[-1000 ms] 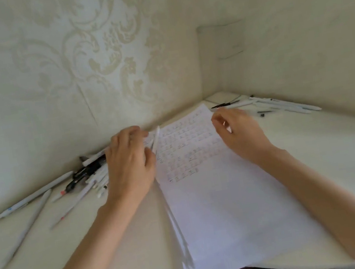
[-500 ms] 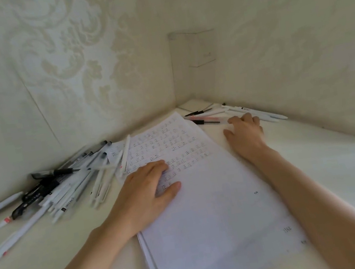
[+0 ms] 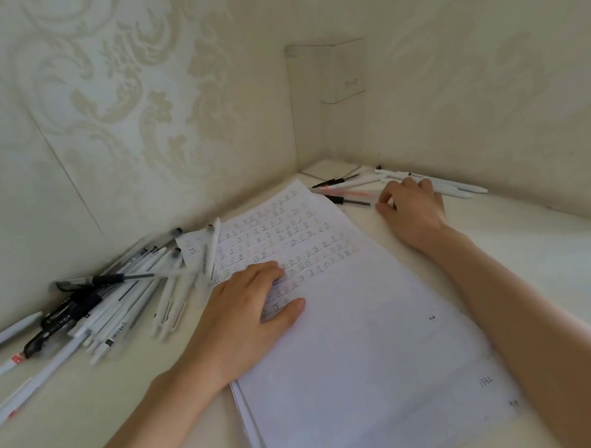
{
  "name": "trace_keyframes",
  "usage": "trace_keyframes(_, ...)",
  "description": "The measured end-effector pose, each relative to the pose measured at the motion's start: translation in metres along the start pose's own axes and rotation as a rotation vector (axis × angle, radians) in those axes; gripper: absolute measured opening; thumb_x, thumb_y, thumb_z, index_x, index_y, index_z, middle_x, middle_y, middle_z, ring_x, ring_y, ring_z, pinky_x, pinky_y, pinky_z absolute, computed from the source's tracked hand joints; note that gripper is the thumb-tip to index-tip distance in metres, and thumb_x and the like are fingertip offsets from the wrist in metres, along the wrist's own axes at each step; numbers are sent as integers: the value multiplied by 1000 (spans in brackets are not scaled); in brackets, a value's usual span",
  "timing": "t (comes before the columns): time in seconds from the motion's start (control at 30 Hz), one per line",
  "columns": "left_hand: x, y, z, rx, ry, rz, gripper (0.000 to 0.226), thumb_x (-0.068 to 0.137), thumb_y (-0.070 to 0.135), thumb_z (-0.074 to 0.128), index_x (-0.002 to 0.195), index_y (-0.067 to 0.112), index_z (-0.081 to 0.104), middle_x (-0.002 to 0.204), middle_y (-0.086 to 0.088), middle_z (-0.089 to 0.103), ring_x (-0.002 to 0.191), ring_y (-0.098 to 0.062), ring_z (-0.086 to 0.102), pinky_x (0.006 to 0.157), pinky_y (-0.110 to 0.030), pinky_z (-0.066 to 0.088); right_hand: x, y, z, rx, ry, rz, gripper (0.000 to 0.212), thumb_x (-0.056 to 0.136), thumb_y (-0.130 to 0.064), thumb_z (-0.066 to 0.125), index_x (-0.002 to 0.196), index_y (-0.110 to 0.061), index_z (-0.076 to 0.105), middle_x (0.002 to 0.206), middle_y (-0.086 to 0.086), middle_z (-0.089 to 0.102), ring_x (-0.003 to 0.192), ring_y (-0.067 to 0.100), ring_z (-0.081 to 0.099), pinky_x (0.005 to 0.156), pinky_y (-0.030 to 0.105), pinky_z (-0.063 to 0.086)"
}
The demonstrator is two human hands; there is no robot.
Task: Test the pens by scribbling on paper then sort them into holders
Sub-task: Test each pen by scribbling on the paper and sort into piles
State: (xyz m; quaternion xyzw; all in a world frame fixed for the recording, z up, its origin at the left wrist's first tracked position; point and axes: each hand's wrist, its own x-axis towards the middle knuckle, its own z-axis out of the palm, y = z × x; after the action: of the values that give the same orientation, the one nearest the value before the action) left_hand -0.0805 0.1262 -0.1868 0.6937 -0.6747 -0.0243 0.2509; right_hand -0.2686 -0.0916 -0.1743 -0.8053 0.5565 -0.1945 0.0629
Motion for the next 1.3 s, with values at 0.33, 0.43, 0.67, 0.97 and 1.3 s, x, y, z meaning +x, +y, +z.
trace_keyframes(0.33,0,2,-12,-270,482,-139,55,83,35,62,130,13,42,124,6,39,114,-5,43,90,-9,30,-42,-54,-41,970,20,-185,16,94,-8,51,80,-14,57,65,-4,60,61,5,48,59,18,36)
trace_keyframes(0.43,2,-3,-20,-138,594,-139,59,83,40,59,131,10,42,128,0,38,119,-12,38,100,-16,29,-53,-65,-32,907,-282,-294,14,91,-6,55,80,-11,61,62,-5,62,64,8,52,62,21,39)
trace_keyframes(0.67,2,-3,-14,-40,351,-104,27,96,29,43,100,7,59,84,-2,59,70,-18,54,60,-34,42,-63,-79,-20,1341,-466,-183,10,92,-5,54,83,-5,59,63,2,61,62,12,52,59,22,38)
trace_keyframes(0.97,0,8,-14,-171,229,-11,25,97,30,41,94,9,54,67,-1,54,59,-15,49,56,-34,38,-88,-105,-8,1375,-627,-279,13,94,-6,51,81,-5,55,60,0,52,60,10,47,62,21,38)
trace_keyframes(1.3,-4,13,-17,-72,191,-174,61,70,75,34,102,25,44,63,9,48,64,-9,51,57,-29,36,-74,-92,-27,1443,-586,-163,30,95,-14,38,96,-1,66,65,10,64,64,19,53,62,24,42)
